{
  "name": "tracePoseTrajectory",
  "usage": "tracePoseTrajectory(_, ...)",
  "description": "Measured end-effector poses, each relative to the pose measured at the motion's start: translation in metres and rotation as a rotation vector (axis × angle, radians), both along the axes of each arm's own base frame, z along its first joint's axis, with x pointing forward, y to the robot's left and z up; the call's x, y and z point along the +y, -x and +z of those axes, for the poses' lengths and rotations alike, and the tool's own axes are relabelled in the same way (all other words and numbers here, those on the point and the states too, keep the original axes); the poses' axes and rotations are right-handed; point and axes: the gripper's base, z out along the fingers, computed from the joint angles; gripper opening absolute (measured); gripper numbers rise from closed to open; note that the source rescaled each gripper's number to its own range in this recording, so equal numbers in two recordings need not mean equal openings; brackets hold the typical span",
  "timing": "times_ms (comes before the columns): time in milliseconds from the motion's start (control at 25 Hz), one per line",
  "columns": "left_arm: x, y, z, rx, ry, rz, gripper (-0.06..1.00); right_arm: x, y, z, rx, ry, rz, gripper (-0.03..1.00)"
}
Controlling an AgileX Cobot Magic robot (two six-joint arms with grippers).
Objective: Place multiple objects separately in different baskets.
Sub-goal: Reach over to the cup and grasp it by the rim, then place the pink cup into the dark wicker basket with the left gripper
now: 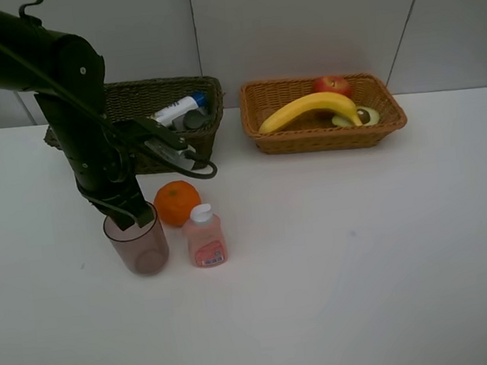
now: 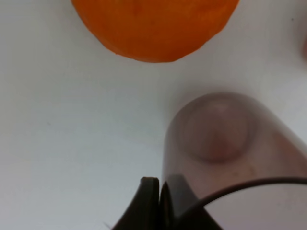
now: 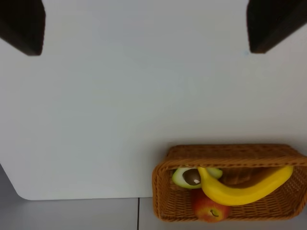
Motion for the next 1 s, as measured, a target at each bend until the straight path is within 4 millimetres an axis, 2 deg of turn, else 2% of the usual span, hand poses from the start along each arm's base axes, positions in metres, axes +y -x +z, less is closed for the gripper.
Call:
tracePoseTrajectory(480, 0.001, 0.002, 0.007, 0.034, -0.016, 0.019, 0.0, 0.0, 0.0, 0.0, 0.0, 0.001, -0.001, 0.81)
tracePoseTrajectory(1000, -0.002, -0.012, 0.048, 0.07, -0.083, 0.024, 0.0, 0.0, 0.0, 0.0, 0.0, 0.001, -0.001, 0.81)
